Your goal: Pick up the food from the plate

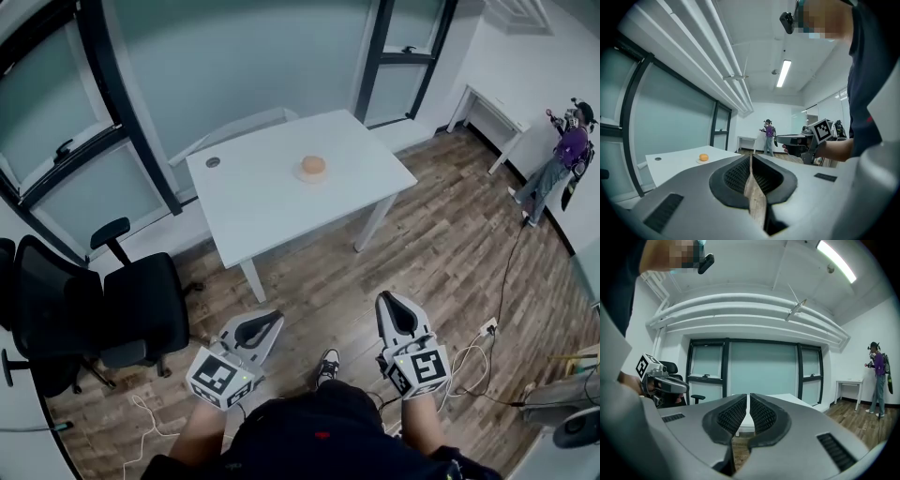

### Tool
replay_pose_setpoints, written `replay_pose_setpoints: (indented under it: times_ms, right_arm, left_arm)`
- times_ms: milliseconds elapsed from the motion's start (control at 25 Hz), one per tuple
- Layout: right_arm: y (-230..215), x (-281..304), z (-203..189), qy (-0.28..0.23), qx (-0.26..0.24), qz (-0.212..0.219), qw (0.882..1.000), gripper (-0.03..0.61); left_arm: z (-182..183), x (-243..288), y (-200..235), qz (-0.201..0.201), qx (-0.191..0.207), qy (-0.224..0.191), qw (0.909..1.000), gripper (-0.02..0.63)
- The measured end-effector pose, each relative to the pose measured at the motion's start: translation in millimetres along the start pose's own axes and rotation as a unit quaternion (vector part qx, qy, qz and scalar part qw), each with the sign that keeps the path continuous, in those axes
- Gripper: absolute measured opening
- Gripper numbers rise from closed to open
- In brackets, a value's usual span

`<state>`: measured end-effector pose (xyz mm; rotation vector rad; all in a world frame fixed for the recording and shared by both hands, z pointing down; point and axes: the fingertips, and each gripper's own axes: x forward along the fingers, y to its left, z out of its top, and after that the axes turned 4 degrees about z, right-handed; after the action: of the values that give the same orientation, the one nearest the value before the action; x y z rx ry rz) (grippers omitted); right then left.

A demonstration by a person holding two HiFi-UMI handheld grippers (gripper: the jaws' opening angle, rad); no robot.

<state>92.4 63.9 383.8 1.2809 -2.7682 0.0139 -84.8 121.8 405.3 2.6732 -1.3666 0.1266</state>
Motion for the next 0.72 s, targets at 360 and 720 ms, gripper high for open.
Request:
replay_pose_setpoints:
  times_ms: [360,720]
  right_arm:
    - [-134.9,60.5,-7.3,0.001,0.031,0.028,0.999,0.037]
    - [-234.3,115.5,-35.5,0.018,0.056,0.059,0.997,0.037]
  left_arm:
    - [33.8,134.2,22.5,0.04,0.0,0.004,0.9992,0.034]
    - [48.4,241.6,46.8,0.071,0.013,0.02,0.9972,0.034]
